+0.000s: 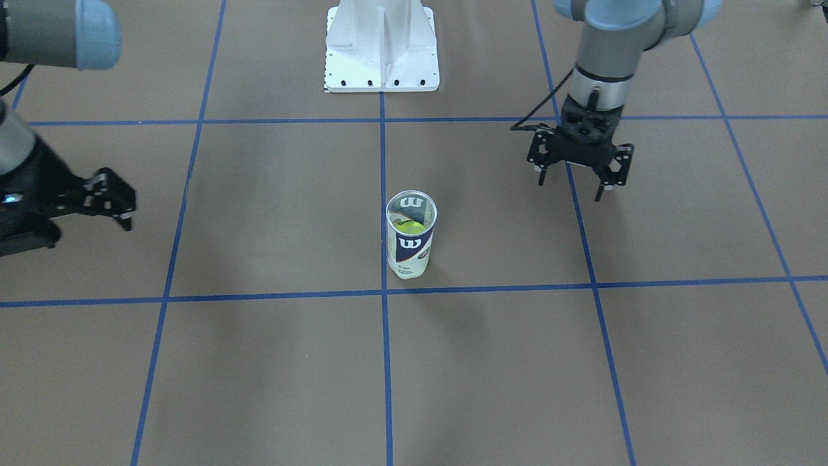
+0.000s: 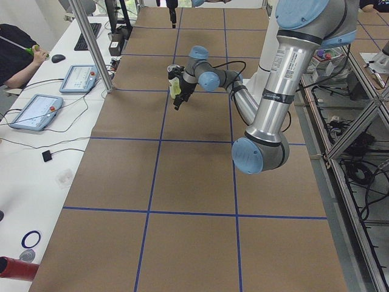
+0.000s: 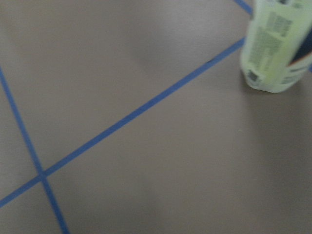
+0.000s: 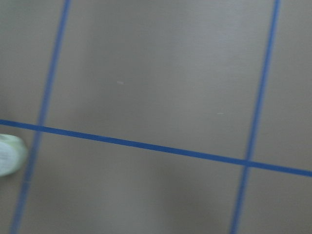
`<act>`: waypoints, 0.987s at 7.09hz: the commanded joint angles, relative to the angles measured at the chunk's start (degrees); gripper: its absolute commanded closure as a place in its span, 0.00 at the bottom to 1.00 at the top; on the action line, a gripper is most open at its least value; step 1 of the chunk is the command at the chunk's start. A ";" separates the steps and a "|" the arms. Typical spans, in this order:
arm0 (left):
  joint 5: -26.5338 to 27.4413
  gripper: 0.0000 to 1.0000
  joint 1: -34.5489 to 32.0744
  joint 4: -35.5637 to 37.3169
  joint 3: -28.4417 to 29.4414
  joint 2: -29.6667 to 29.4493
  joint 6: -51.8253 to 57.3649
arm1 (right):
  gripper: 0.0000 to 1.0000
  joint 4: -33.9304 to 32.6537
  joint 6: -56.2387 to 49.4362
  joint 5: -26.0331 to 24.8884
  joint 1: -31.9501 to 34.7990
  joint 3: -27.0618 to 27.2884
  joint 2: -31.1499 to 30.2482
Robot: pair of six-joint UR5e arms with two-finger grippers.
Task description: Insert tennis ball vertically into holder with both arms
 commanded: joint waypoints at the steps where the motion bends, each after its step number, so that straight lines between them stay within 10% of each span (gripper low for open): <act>1: -12.65 0.01 -16.67 -0.15 7.41 4.38 16.85 | 0.01 0.12 -27.60 0.53 11.69 -13.18 -4.53; 3: -12.66 0.01 -25.75 -0.94 12.00 7.90 30.21 | 0.01 0.47 -34.66 10.15 20.22 -21.49 -7.07; 7: -15.65 0.01 -37.99 -2.87 20.78 8.55 44.08 | 0.01 15.56 -33.43 7.21 24.28 -26.53 -14.52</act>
